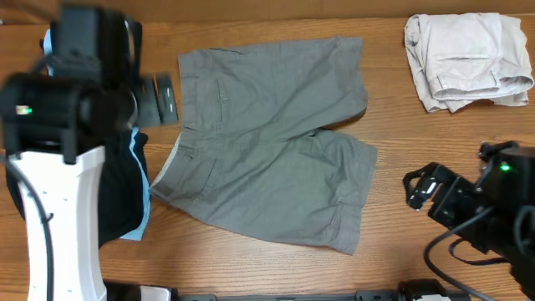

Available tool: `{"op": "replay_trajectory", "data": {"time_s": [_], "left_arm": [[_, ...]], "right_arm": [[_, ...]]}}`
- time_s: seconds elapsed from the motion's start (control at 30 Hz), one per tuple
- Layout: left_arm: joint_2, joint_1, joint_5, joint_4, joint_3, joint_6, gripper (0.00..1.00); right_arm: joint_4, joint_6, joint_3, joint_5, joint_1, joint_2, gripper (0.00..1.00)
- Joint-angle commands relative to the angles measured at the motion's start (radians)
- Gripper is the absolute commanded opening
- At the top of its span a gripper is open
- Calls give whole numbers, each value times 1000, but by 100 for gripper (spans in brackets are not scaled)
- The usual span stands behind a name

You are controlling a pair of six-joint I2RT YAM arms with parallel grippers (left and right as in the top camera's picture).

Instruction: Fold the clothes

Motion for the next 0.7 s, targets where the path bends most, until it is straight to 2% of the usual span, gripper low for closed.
{"op": "replay_trajectory", "data": {"time_s": [0.0,0.07,0.13,0.2,0.33,0.5,0.6,0.67], "left_arm": [[-39,2,-112,57,-258,-316,100],[-45,7,-111,117,-404,-476,100],[-40,13,-92,204,-531,-537,100],[-31,26,-66,315,-661,-537,100],[-12,56,-11,511,-862,-539,99],[-11,68,0,670,-1006,-601,96],[-11,68,5,772,-1079,-601,90],[-11,68,21,848,-1135,-601,84]], "right_arm": [[69,41,-118,-78,18,17,100],[145,29,-204,-141,18,17,100],[219,4,-302,-194,18,17,100],[273,4,-399,-224,18,24,99],[345,4,-557,-232,41,45,91],[437,8,-656,-250,115,66,90],[478,23,-671,-245,186,88,84],[491,84,-671,-204,239,107,82]]}}
